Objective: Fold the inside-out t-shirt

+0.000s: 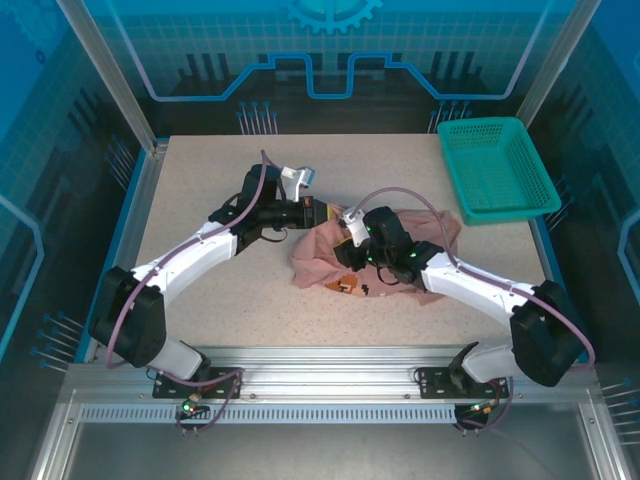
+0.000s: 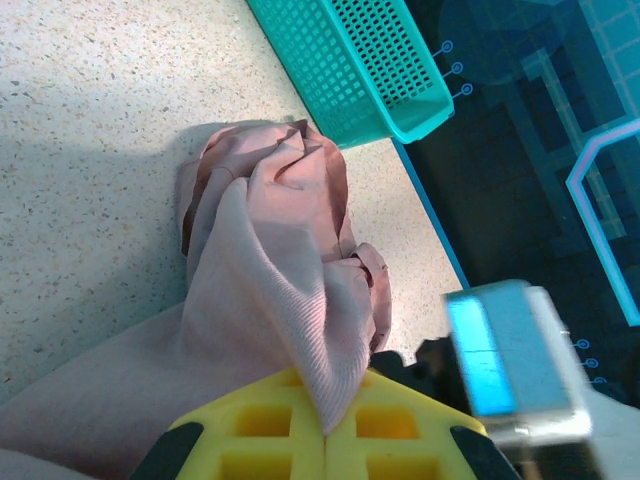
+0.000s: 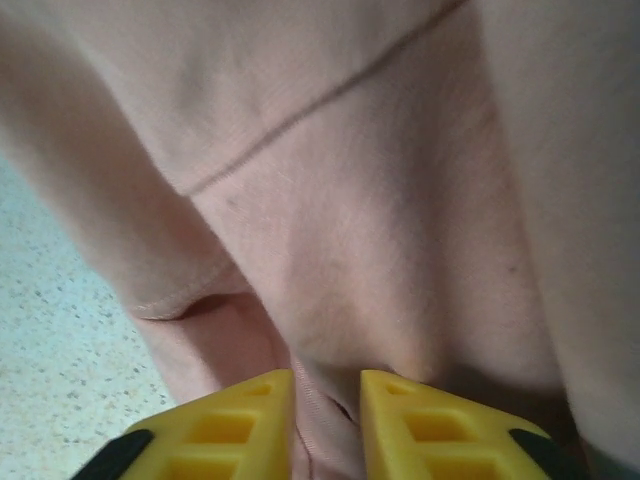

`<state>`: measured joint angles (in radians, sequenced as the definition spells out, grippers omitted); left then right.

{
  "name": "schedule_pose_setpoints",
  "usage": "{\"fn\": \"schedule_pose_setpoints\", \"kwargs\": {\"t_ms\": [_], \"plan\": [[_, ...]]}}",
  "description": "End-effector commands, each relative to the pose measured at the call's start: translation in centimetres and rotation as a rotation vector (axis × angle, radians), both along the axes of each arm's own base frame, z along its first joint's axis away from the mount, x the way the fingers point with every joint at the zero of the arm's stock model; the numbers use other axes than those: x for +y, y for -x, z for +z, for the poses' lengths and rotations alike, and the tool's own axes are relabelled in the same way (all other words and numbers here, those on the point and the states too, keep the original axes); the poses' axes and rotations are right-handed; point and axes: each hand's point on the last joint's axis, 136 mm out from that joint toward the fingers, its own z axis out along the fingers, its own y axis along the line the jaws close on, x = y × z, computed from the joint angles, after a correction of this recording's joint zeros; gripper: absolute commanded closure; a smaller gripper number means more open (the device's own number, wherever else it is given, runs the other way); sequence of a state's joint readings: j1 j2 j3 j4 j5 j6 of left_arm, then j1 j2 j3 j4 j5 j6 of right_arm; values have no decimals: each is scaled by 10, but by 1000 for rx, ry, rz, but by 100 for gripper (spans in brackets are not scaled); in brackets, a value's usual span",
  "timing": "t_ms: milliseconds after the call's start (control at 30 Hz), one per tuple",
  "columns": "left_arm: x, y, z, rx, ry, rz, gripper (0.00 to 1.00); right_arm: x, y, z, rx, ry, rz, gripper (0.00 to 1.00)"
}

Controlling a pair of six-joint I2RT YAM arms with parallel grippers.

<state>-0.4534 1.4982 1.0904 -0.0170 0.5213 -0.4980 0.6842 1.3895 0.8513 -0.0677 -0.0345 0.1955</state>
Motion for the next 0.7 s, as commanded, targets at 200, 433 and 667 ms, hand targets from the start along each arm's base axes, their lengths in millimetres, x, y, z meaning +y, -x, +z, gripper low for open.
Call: {"fn": "schedule_pose_setpoints", "kwargs": {"t_ms": [200,433,667], "plan": [[2,3,22,-68,8,-15,100,5,-13,16,-27,-2,32,100],[12,-9,-3,-67,-87,51,100,23,14,77,-20,-242,174,100],[8,-9,1,-66,-64,33,100,3,0,54,10,-148,64,95]]}}
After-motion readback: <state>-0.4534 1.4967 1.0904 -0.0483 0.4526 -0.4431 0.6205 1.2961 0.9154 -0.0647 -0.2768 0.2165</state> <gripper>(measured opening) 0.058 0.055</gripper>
